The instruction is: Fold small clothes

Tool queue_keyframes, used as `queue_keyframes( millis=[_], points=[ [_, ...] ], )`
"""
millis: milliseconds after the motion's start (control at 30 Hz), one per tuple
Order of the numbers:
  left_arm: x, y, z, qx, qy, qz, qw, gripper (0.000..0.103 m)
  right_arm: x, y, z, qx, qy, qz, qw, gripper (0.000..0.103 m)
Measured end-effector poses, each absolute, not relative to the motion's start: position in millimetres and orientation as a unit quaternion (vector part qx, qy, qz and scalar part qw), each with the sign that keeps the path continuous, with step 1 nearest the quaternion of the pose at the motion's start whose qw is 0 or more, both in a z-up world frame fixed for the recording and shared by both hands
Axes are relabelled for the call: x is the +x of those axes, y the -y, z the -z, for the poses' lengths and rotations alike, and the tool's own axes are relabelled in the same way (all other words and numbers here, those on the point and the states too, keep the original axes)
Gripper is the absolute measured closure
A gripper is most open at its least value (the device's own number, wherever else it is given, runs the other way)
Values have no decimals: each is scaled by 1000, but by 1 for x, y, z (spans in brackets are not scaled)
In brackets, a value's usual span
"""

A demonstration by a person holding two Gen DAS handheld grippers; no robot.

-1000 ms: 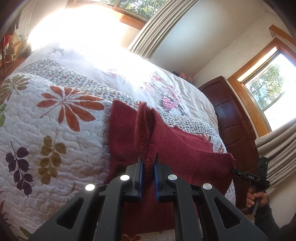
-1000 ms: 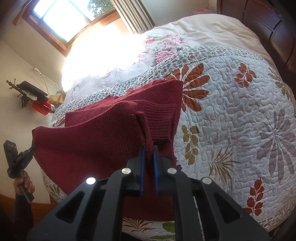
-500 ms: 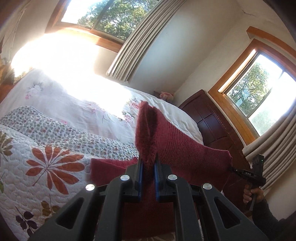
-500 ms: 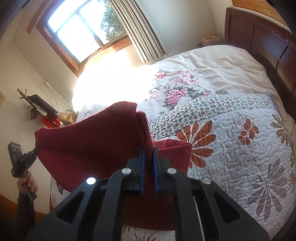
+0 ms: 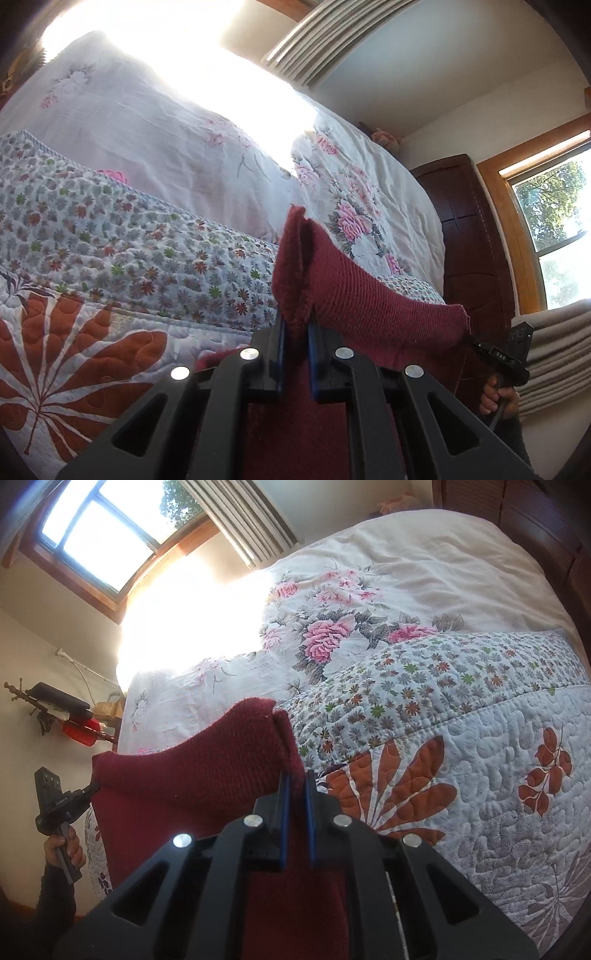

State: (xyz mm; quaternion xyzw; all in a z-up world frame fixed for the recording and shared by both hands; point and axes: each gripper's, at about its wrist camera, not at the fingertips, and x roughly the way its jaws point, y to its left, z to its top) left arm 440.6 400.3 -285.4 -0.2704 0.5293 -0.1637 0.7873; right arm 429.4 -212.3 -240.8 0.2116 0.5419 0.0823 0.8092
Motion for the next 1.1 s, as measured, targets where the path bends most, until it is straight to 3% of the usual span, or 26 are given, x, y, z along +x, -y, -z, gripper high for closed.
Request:
queue_keyframes(
  millis=[233, 333, 533, 800, 933, 1000, 1100],
  points=[
    [457, -405, 344, -314, -596, 136, 727, 94, 444, 220, 296, 229, -590, -49, 773, 97],
    [456, -412, 343, -343, -588, 143, 718, 94, 441, 219, 290, 232, -581, -52, 779, 97],
    [456, -409, 309, -304, -564, 147, 754, 94, 452, 213, 273, 218, -563, -60, 795, 97],
    [454, -415, 361, -296, -603, 100, 734, 93, 457, 210, 329, 223, -612, -43, 758, 96],
    [445, -426, 348, -282, -594, 37, 753, 63, 443, 218, 316, 230, -592, -35, 771, 86],
    [431, -425, 315, -250, -564, 6, 787, 62, 431, 221, 294, 225, -568, -35, 791, 83],
    [404, -398, 266, -253, -510, 100, 816, 63, 406, 217, 271, 233, -541, -60, 806, 83]
  ],
)
